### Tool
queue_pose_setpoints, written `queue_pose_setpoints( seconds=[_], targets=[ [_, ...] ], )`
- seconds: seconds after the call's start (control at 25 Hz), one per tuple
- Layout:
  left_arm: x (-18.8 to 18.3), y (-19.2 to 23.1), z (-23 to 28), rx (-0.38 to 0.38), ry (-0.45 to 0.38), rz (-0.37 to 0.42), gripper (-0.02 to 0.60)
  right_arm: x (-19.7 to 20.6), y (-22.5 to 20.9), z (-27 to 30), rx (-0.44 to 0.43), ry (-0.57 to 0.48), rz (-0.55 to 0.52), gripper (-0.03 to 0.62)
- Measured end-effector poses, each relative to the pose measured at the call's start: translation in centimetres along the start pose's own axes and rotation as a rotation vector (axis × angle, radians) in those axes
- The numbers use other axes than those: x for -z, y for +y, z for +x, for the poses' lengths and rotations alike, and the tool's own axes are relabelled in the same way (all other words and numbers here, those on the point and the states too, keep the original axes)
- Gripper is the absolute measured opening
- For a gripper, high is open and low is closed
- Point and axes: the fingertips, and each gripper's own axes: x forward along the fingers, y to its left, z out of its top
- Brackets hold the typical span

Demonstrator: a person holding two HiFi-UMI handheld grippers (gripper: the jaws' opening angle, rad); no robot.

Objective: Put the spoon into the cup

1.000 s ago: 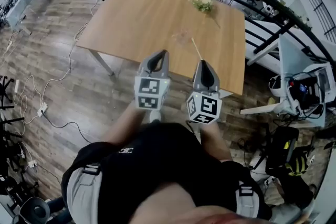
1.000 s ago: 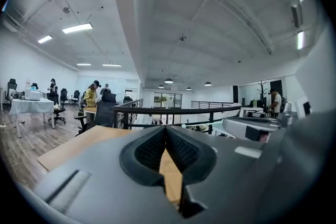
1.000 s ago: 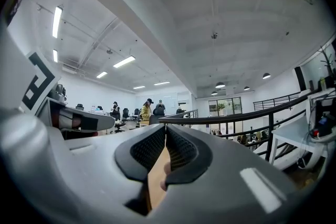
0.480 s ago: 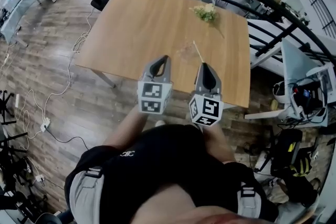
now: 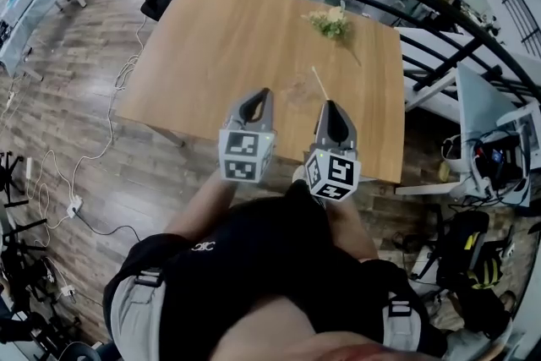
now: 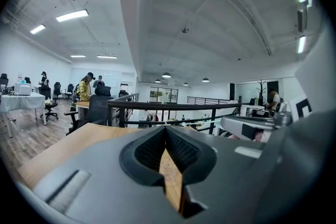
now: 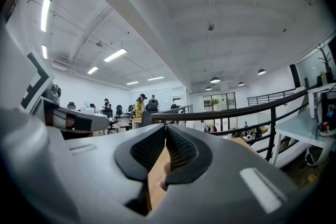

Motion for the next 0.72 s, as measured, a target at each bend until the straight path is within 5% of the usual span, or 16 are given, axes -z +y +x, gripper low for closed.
queue_pose_setpoints(
  seconds=[0.72],
  targets=[
    [-1.4, -2.5, 12.4, -0.101, 0.041, 0.007, 0.011, 0.9, -8.7, 9.4, -0.129, 0.074, 0.005, 0.011]
  ],
)
